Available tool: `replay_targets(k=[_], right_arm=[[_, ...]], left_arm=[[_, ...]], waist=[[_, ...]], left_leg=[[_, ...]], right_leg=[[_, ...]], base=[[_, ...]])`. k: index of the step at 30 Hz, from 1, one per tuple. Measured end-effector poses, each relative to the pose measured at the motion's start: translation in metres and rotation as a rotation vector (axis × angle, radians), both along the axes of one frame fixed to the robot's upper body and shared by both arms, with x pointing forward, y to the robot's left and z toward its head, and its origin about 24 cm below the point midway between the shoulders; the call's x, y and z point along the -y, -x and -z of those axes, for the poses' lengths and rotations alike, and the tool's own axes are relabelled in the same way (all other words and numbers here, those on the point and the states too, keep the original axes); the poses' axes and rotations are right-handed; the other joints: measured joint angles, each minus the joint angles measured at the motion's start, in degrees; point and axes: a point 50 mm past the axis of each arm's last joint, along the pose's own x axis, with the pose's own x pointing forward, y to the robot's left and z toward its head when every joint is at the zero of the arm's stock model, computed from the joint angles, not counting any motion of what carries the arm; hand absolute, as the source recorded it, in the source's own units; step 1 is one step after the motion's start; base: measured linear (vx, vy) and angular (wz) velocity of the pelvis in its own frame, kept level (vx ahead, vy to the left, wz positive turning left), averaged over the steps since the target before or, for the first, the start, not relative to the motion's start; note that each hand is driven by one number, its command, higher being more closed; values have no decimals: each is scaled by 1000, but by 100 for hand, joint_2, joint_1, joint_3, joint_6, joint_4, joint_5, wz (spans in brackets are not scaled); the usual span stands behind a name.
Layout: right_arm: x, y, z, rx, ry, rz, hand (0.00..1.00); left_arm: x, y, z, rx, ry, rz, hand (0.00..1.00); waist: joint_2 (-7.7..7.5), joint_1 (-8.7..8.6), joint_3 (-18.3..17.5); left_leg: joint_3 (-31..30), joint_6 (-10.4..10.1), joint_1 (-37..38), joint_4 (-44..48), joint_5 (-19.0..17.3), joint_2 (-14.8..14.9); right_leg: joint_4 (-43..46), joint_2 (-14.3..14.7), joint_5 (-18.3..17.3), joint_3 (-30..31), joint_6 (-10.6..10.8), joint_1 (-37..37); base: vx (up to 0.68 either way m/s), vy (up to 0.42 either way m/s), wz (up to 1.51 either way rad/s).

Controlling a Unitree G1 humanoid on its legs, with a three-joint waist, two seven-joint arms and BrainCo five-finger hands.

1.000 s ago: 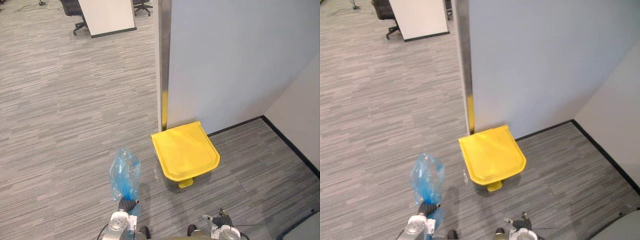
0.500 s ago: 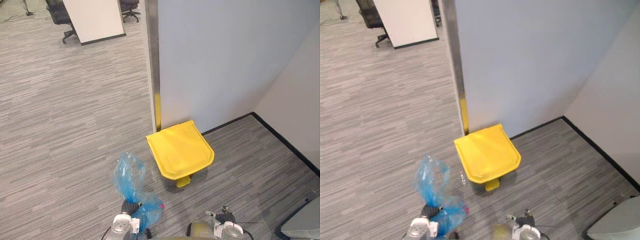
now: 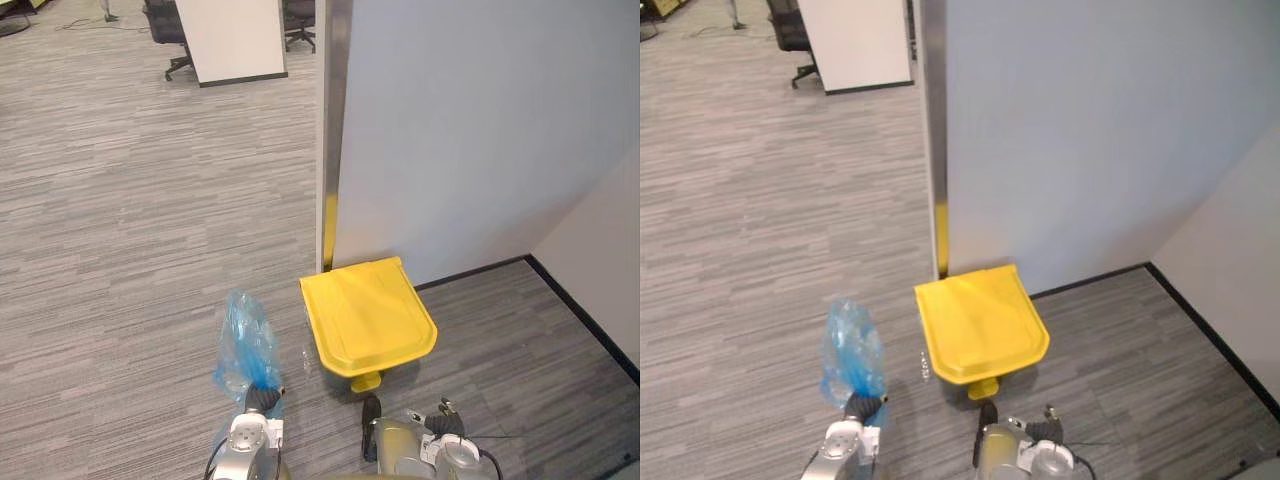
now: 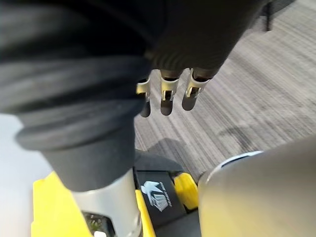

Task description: Gather rubbish on tea table into small bin, then transfer packed bag to large trash can.

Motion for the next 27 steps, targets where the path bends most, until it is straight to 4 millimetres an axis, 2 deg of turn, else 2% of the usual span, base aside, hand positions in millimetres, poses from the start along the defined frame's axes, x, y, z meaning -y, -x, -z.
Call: replay_targets(k=[2, 10, 16, 18, 22, 24, 25, 26, 27], right_arm=[[-2, -3, -1, 5, 7, -26, 0], [-5, -9, -3, 11, 25, -72, 0], [-6, -7, -1, -3, 19, -74, 0], [-8, -3, 2, -24, 12, -76, 0], [-8, -1, 3, -31, 11, -73, 0], [-9, 6, 6, -46, 1, -68, 0], [-8, 7, 6, -47, 0, -56, 0], [-9, 3, 4, -27, -7, -52, 0], [-8, 2, 3, -19, -3, -53, 0]], left_arm=[[0, -1, -1, 3, 1, 2, 100], [7, -11, -5, 30, 15, 24, 100], [4, -8, -2, 9, -5, 29, 100], [2, -7, -2, 9, -20, 46, 100], [0, -6, -1, 6, -27, 45, 100], [-6, -7, -2, 9, -44, 46, 100], [-5, -6, -1, 4, -40, 43, 100], [-10, -6, -1, 4, -42, 25, 100], [-10, -6, -1, 3, -43, 26, 100]], waist=[[29, 0, -64], [-32, -12, -117], [-67, 1, -171], [-148, 7, -230], [-209, -1, -209], [-386, -15, -165], [-328, -17, -216], [-286, -3, -226], [-332, -76, -228]], left_leg=[[1, -104, -14, -152, 74, 45], [-33, -71, -100, -427, 525, -204], [-93, -71, 38, -501, 552, -200], [-26, -46, 153, -627, 672, -276], [228, -24, 387, -927, 682, -322], [338, 24, 378, -870, 707, -399], [417, 48, 256, -873, 723, -248], [490, 24, 92, -783, 772, -147], [426, 9, 33, -739, 807, -114]], right_leg=[[129, 41, -38, -42, -103, -129], [38, -225, -41, -122, -95, -220], [-24, -228, -31, -204, -84, -28], [-68, -235, 26, -114, -42, 24], [-80, -214, 168, -49, -48, 4], [-104, -254, 331, 38, 28, -9], [-409, -153, 572, 86, 295, 21], [758, -246, 47, 17, -8, -297], [1765, -347, -375, 19, -48, -403]], base=[[181, -28, 3], [87, 18, 7], [-12, -9, 9], [-85, -38, -10], [-170, -38, -22], [-313, -72, -18], [-347, -115, -26], [-273, -120, -11], [-189, -129, 5]])
